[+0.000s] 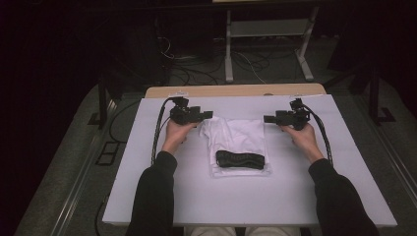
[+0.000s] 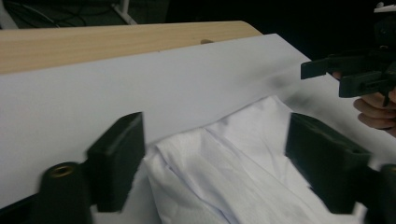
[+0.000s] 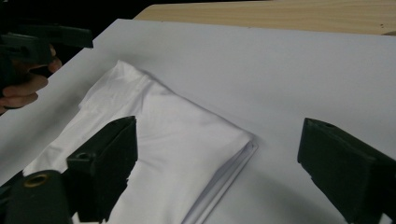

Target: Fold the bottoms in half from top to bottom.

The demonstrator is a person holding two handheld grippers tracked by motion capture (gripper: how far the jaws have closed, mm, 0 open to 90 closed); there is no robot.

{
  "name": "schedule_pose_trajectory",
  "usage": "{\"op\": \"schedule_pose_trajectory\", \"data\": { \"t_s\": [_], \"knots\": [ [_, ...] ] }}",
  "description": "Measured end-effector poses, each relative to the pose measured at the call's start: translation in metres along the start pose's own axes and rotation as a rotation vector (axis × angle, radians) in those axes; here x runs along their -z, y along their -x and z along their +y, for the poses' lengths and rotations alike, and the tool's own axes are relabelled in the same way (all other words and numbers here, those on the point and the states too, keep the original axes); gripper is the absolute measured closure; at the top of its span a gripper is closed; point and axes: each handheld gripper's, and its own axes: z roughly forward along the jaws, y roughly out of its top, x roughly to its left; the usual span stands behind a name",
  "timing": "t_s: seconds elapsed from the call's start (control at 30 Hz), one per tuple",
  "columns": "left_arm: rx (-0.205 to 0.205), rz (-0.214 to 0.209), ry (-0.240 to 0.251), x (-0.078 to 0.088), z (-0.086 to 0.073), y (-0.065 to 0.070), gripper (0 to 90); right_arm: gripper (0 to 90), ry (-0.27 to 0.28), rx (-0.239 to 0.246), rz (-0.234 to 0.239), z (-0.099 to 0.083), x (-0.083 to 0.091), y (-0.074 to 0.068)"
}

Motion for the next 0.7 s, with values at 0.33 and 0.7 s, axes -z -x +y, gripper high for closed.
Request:
{"op": "schedule_pose_trajectory", "data": {
  "t_s": [0.33,0.7],
  "knots": [
    [-0.038,0.037,-0.019,0.023,-0.010,0.001,0.0,0.0,-0.059,0.058,-0.015,0.001,0.015,-0.013],
    [-0.059,0.073,-0.020,0.056,-0.017,0.008,0.0,0.0,-0.073,0.097,-0.032,-0.002,0.039,-0.028]
  ]
}}
